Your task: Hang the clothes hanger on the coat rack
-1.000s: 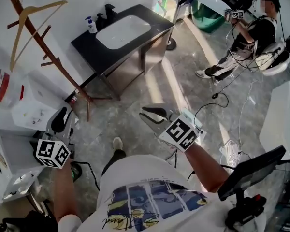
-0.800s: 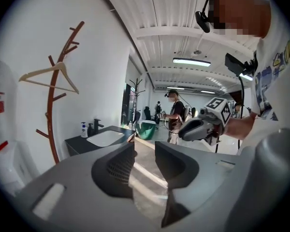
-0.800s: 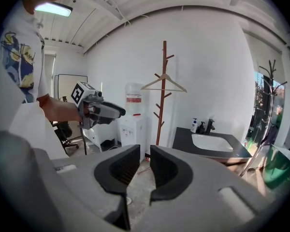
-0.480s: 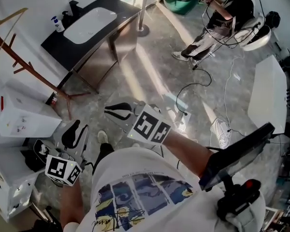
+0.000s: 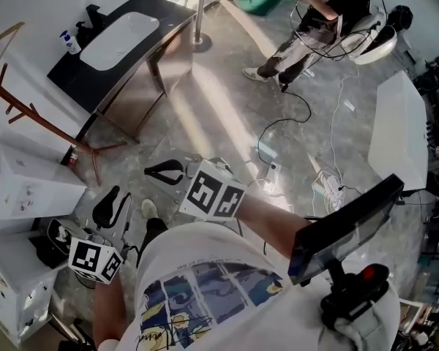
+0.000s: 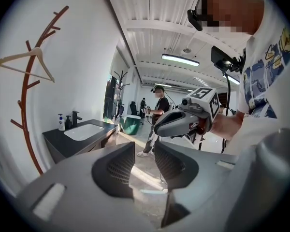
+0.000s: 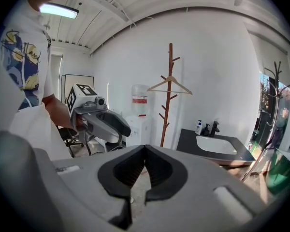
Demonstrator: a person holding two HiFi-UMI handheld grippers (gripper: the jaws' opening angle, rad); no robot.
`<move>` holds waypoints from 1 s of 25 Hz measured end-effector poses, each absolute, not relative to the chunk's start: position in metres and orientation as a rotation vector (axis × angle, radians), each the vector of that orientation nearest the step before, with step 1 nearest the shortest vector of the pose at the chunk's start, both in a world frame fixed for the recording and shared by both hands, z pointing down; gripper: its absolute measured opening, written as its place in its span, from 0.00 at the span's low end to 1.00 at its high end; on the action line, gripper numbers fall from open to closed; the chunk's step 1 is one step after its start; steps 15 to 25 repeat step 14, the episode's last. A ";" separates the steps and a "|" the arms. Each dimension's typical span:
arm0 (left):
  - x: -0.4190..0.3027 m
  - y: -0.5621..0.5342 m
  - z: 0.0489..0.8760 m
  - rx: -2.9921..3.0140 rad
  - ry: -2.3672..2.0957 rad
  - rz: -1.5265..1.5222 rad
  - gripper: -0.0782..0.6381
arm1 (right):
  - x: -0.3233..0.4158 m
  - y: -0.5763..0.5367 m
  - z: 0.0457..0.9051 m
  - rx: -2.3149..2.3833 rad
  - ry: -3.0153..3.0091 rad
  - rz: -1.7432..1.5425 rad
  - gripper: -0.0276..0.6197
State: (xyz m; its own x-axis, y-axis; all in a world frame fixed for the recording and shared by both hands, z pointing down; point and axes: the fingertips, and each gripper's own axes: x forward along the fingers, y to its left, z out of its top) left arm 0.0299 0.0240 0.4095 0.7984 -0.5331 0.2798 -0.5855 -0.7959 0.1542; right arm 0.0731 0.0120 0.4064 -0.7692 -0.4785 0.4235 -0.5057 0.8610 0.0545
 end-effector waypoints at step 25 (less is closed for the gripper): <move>-0.008 -0.009 0.414 2.710 -0.926 0.321 0.30 | 0.034 -0.021 0.412 0.662 -2.595 0.081 0.05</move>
